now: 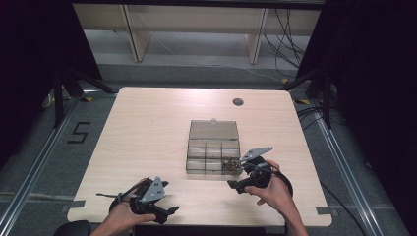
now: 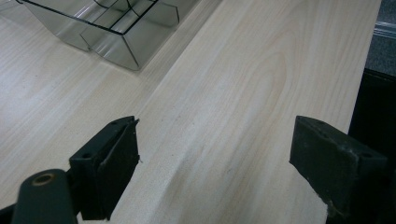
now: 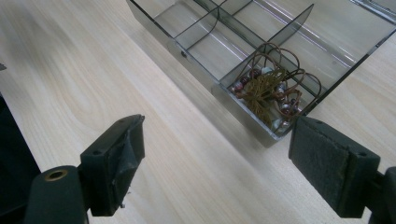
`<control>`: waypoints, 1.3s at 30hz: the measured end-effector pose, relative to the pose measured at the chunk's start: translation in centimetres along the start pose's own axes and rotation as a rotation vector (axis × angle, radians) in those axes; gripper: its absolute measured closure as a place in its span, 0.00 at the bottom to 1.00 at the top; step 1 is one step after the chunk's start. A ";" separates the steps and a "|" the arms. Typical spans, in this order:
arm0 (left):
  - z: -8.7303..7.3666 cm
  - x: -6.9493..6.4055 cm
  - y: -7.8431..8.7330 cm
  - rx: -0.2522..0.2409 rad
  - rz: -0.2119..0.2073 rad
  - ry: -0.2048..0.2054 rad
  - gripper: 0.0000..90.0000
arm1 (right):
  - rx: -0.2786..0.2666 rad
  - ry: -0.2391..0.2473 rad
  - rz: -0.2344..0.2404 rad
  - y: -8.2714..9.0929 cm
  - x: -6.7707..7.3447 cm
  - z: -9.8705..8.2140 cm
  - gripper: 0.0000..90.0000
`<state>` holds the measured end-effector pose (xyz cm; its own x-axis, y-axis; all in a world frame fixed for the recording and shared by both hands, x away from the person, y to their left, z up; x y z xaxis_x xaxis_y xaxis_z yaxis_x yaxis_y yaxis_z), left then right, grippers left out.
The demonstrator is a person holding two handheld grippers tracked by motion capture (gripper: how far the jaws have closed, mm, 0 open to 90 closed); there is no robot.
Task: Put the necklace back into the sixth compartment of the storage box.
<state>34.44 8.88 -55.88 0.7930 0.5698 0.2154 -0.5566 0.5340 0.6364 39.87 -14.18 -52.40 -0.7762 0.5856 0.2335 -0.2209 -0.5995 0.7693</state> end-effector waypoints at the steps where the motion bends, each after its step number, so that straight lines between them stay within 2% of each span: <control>1: 0.0 0.0 0.0 -0.001 0.002 0.001 0.17 | -0.002 -0.001 0.003 0.0 0.0 -0.1 0.21; 2: 0.0 0.0 0.0 0.000 0.002 0.001 0.17 | -0.001 -0.005 0.017 0.0 0.2 -0.1 0.21; 4: 0.0 0.0 0.0 0.000 0.002 0.001 0.17 | -0.001 0.001 0.010 0.1 0.1 -0.2 0.21; 5: 0.0 0.0 0.0 0.000 0.001 0.001 0.17 | -0.020 -0.006 0.007 -0.1 0.1 -0.2 0.21; 7: 0.0 0.0 0.0 0.000 0.002 0.001 0.17 | 0.010 -0.046 0.014 0.1 0.4 -0.6 0.21; 8: 0.0 0.0 0.0 0.000 0.002 0.001 0.17 | 0.002 0.002 0.018 0.1 0.2 -0.5 0.21; 9: 0.0 0.0 0.0 0.000 0.002 0.002 0.17 | 0.000 0.004 0.015 0.1 0.2 -0.6 0.21; 12: 0.0 0.0 0.0 0.001 0.003 0.011 0.17 | -0.020 -0.021 0.009 0.0 0.3 -0.7 0.21; 13: 0.0 0.0 0.0 0.000 0.002 0.000 0.17 | -0.006 -0.025 0.009 0.1 0.4 -0.9 0.21; 14: 0.0 0.0 0.0 0.001 0.003 0.015 0.17 | -0.001 -0.030 0.001 0.3 0.3 -1.0 0.21; 15: 0.0 0.0 0.0 -0.001 0.003 0.001 0.17 | 0.000 -0.030 0.003 0.3 0.3 -1.1 0.21; 16: 0.0 -0.1 0.0 0.001 0.002 0.023 0.17 | -0.007 -0.016 -0.003 0.3 0.1 -1.1 0.21; 18: -0.1 -0.1 0.0 0.007 -0.001 0.025 0.17 | -0.007 -0.027 0.000 0.3 0.3 -1.3 0.21; 19: 0.0 -0.1 0.0 0.006 0.000 0.025 0.17 | -0.024 -0.007 -0.017 0.2 0.0 -1.3 0.21; 20: -0.1 -0.1 0.0 0.006 -0.001 0.025 0.17 | -0.009 -0.035 0.003 0.4 0.5 -1.4 0.21; 22: -0.1 -0.1 0.0 0.007 -0.001 0.025 0.17 | -0.024 -0.014 -0.005 0.2 0.4 -1.5 0.20; 23: -0.1 -0.1 0.0 0.006 -0.001 0.025 0.17 | -0.024 -0.033 -0.007 0.2 0.5 -1.5 0.20; 24: 0.0 -0.1 0.0 0.006 -0.001 0.025 0.17 | -0.021 -0.018 0.004 0.3 0.7 -1.6 0.20; 25: 0.0 -0.1 0.0 0.006 -0.001 0.025 0.17 | -0.006 -0.015 -0.011 0.4 0.5 -1.8 0.20; 26: -0.1 -0.1 0.0 0.006 -0.002 0.025 0.17 | -0.022 -0.009 -0.007 0.2 0.6 -1.8 0.20; 27: -0.1 -0.1 0.0 0.007 -0.001 0.025 0.17 | -0.007 -0.006 0.009 0.3 0.8 -2.0 0.20; 28: -0.1 -0.1 0.0 0.008 -0.002 0.024 0.17 | -0.018 -0.024 0.008 0.2 0.9 -2.0 0.20; 29: -0.1 -0.1 0.0 0.007 -0.002 0.024 0.17 | -0.004 -0.009 0.009 0.3 0.9 -2.2 0.20; 31: -0.1 -0.1 0.0 0.007 -0.001 0.024 0.17 | -0.008 -0.009 0.015 0.1 1.0 -2.5 0.20; 33: -0.1 -0.1 0.0 0.008 -0.001 0.024 0.17 | -0.022 0.031 0.037 -0.1 1.2 -2.5 0.20; 34: -0.1 -0.1 0.0 0.009 -0.001 0.025 0.17 | -0.012 0.040 0.039 0.0 1.2 -2.6 0.20; 35: -0.1 -0.1 0.0 0.009 -0.001 0.024 0.17 | -0.003 0.009 0.049 0.1 1.5 -2.8 0.20; 36: 0.0 0.0 0.0 0.004 0.001 0.001 0.17 | -0.029 0.029 0.040 -0.1 1.4 -2.7 0.20; 37: 0.0 0.0 0.0 0.003 0.001 0.002 0.17 | -0.007 0.021 0.049 0.1 1.6 -2.9 0.20; 38: 0.0 0.0 0.0 0.002 0.003 0.003 0.17 | -0.007 0.010 0.045 0.2 1.7 -3.0 0.20; 39: 0.0 -0.1 0.0 0.003 0.003 0.019 0.17 | -0.010 0.027 0.035 0.1 1.5 -3.0 0.20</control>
<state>34.37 8.83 -55.96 0.7868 0.5827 0.2032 -0.5577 0.5304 0.6384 36.90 -15.00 -53.78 -0.7994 0.5493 0.2434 -0.1994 -0.6248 0.7549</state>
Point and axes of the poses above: each handheld gripper's, and its own axes: y roughly backward along the jaws, z roughly out of its top, x roughly to its left, the point moved 10 cm from there along -y, roughly forward along the jaws, and after that the axes turned 10 degrees about z, right-handed, at the moved point
